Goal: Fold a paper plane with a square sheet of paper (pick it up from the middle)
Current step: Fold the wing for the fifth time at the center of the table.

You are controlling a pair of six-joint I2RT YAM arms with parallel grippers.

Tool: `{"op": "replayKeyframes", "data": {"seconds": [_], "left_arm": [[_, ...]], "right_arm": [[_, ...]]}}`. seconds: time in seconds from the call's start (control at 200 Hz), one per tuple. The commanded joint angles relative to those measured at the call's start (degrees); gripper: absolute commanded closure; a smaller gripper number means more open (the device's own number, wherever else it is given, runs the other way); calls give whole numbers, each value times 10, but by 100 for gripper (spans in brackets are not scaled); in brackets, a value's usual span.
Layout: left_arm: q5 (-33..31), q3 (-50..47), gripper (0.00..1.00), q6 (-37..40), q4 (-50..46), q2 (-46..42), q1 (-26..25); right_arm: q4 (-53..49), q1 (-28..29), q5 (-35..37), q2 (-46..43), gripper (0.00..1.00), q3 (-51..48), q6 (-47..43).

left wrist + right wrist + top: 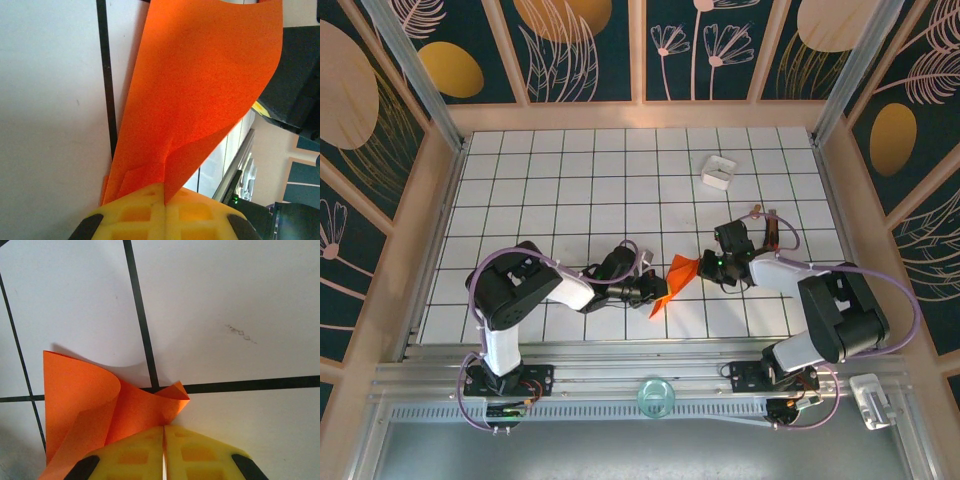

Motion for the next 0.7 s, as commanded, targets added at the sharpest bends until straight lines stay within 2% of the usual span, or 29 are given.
{"op": "replayKeyframes", "data": {"seconds": [0.0,0.405,0.691], "left_arm": [[14,9,100,1,13,9,3],[0,11,100,-10,6,17,3],[-4,14,100,-10,-25,26,3]], "right_arm": [[32,4,-1,32,92,8,-22],[34,4,-14,62,93,25,-61],[13,2,-14,50,88,43,-83]]}}
